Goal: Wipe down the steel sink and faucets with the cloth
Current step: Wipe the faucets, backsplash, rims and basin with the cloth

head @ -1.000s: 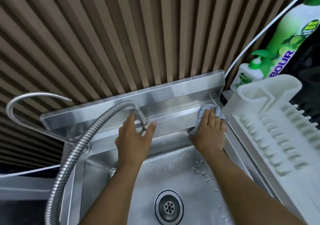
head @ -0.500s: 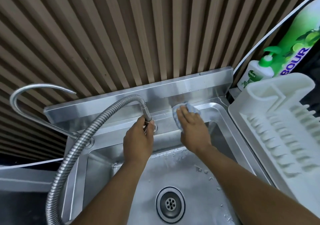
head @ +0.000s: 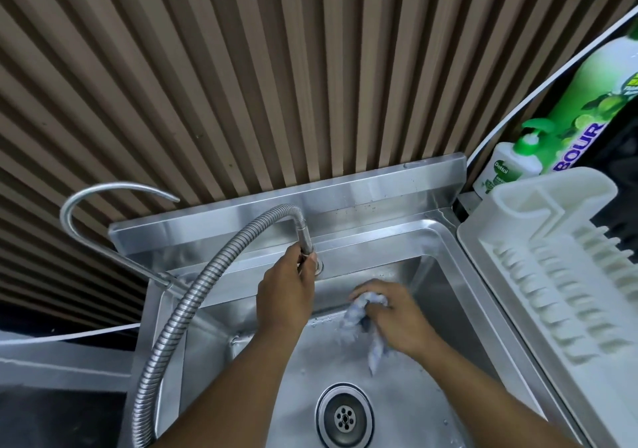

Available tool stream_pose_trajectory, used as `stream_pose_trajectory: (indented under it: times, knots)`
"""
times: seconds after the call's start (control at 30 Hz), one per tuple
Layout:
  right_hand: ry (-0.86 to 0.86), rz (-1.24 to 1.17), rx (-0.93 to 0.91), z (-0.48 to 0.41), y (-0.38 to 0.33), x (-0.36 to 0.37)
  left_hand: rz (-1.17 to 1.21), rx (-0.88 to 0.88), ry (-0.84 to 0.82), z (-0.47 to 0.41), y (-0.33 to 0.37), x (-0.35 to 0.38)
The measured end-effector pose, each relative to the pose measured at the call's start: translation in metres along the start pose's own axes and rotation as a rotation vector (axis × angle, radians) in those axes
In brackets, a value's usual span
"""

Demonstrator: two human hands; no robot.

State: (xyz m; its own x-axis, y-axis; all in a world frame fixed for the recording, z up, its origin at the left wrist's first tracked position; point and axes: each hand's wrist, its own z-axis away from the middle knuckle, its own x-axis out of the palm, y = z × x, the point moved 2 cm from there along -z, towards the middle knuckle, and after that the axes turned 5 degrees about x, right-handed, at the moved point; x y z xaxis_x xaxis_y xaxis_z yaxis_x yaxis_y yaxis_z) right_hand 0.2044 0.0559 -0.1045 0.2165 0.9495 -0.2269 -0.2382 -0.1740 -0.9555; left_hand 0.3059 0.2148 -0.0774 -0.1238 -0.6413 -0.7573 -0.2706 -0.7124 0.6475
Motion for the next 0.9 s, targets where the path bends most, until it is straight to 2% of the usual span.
stream_pose_trajectory:
  times: [0.07,0.13,0.2,0.27,0.3,0.37,0.5,0.67,0.9]
  knots:
    - [0.28,-0.399,0.124,0.002,-0.005,-0.019,0.009,-0.007,-0.006,0.0,0.0,0.001]
    - [0.56,-0.587,0.175,-0.006,-0.012,-0.041,0.012,-0.009,-0.008,0.0,-0.001,0.001]
    - [0.788,-0.729,0.136,-0.024,-0.026,-0.063,0.015,-0.011,-0.003,0.0,-0.001,0.001]
    - [0.935,-0.716,-0.023,-0.043,-0.045,-0.08,0.017,-0.011,-0.004,0.001,-0.001,0.001]
    - [0.979,-0.602,-0.082,-0.054,-0.052,-0.085,0.014,-0.01,-0.004,0.001,-0.001,0.001]
    - [0.997,-0.282,-0.115,-0.079,-0.056,-0.088,0.013,-0.004,-0.003,0.002,-0.001,0.001]
    - [0.927,0.223,-0.127,-0.126,-0.043,-0.066,-0.013,0.01,0.02,0.002,0.001,0.0]
    - [0.944,0.555,-0.261,-0.133,-0.035,-0.023,-0.025,0.031,0.04,0.001,-0.001,0.002]
    - [0.644,0.935,-0.67,-0.132,-0.034,0.003,-0.035,0.055,0.045,0.002,-0.003,0.004]
